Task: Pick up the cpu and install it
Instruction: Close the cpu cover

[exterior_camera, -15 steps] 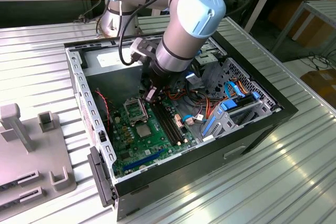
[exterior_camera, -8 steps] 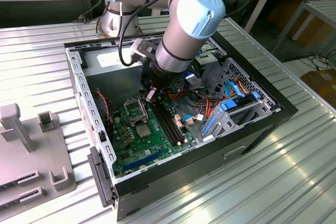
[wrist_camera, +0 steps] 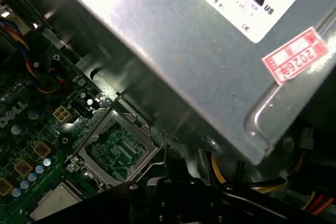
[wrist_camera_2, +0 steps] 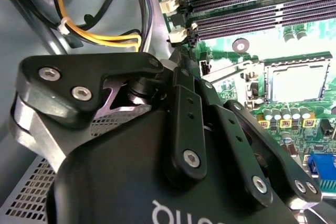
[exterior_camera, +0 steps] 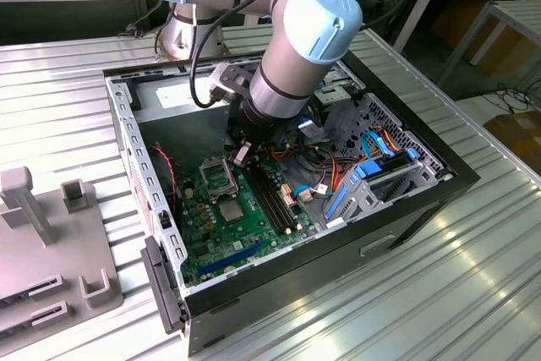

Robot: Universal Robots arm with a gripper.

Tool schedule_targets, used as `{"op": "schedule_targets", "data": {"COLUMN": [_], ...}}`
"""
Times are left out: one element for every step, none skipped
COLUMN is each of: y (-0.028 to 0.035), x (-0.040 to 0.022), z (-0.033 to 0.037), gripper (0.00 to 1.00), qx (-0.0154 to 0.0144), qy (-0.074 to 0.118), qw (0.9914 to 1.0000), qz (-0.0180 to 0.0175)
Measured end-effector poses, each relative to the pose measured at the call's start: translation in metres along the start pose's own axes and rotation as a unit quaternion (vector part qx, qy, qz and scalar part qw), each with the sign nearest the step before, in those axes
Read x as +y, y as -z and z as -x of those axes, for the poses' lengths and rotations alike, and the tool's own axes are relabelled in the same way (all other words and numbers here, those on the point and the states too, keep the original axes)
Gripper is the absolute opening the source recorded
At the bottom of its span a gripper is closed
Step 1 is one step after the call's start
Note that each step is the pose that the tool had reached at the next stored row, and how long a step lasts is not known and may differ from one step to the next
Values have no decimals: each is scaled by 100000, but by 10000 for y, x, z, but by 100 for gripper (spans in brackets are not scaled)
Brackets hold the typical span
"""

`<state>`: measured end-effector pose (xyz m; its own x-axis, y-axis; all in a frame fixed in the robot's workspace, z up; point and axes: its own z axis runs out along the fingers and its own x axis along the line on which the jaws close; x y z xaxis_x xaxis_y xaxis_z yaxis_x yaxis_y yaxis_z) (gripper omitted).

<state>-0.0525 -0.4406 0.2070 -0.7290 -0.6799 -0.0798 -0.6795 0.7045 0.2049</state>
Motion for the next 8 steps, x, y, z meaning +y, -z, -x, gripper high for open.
{"op": "schedule_targets", "data": {"y": [4,11,18,28,32,35,38,42], "x": [0,1,2,2,0,-3,-6,-8], "z": [-1,-3,-4,-5,-6,-9,-12,-15], "gripper": [11,11,11,11,11,11,11,11], "qx": [-4,-5,-9,-13,-17,-16,-11,-8], "qy": [-1,-7,-13,-14,-8,-8,-9,-10], "qw": [100000,100000,100000,100000,100000,100000,100000,100000], "qz": [0,1,1,4,9,14,4,4]}}
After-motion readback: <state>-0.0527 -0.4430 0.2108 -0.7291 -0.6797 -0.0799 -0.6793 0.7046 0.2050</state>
